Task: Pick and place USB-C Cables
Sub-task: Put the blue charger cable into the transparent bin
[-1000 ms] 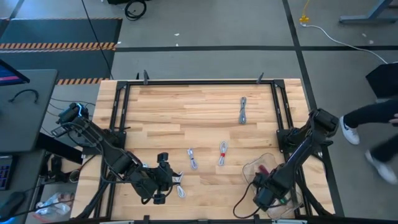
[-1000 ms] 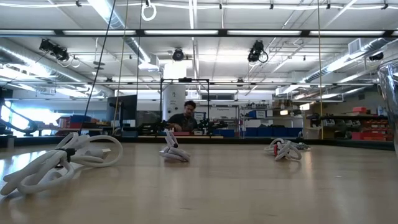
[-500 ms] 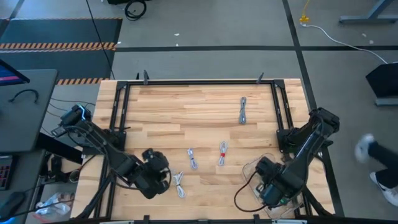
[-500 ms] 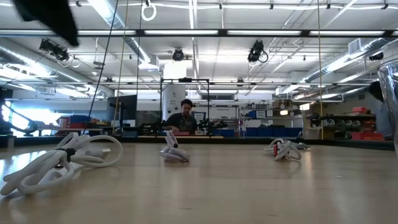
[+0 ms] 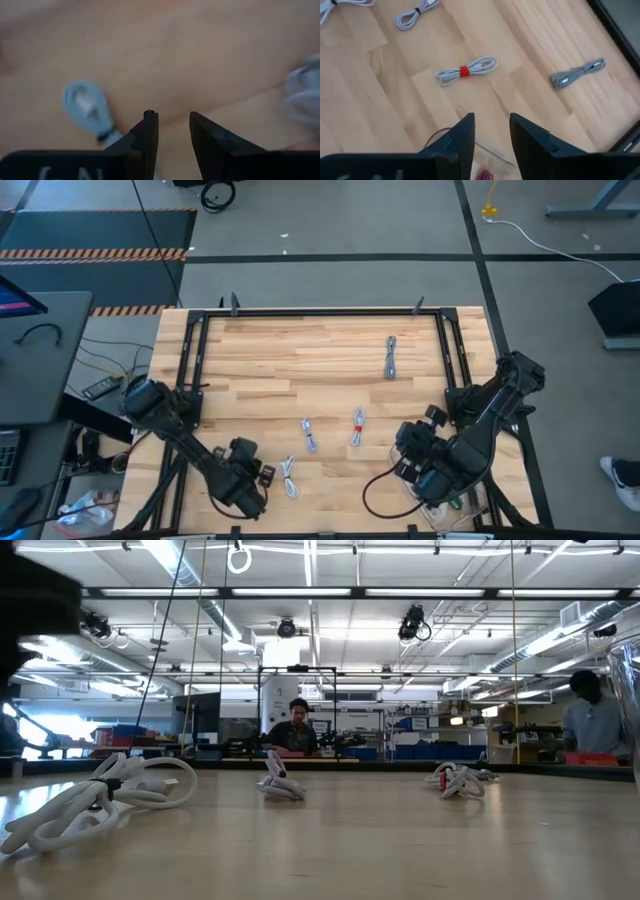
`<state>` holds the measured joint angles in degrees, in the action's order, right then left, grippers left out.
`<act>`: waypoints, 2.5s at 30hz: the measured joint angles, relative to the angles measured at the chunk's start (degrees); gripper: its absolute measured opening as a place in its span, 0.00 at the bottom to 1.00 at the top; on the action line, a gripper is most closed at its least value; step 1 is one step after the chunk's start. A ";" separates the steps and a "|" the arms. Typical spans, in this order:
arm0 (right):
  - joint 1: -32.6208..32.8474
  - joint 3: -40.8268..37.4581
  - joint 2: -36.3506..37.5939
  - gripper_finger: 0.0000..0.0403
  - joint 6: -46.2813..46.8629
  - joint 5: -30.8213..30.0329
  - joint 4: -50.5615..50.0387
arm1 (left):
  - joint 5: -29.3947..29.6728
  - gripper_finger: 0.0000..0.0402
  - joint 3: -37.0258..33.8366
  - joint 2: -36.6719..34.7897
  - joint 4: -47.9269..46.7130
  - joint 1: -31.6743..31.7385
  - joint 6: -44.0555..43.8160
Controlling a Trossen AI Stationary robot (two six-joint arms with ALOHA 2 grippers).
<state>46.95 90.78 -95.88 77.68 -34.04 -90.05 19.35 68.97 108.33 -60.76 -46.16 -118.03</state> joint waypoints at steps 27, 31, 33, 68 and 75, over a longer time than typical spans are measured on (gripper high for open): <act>-2.04 -6.82 -0.17 0.32 -6.76 0.67 0.04 | -10.14 0.29 0.09 -5.53 -8.02 -1.68 -9.26; -2.04 -7.34 -0.17 0.32 -8.04 0.68 0.00 | -10.08 0.29 0.09 -5.57 -7.37 -1.72 -13.52; -2.04 -7.34 -0.17 0.32 -8.85 0.68 0.02 | -10.07 0.29 0.09 -5.57 -7.11 -1.63 -14.85; -1.93 -7.37 -0.17 0.32 -8.18 3.72 1.67 | -6.52 0.13 0.17 4.66 -2.79 -1.62 -7.44; -2.49 -7.37 -0.20 0.32 -8.26 2.53 6.80 | 19.63 0.05 1.77 0.84 -6.82 0.74 3.61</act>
<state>44.46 83.41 -96.08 69.42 -31.51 -83.26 38.98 70.74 109.17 -67.57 -45.41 -114.43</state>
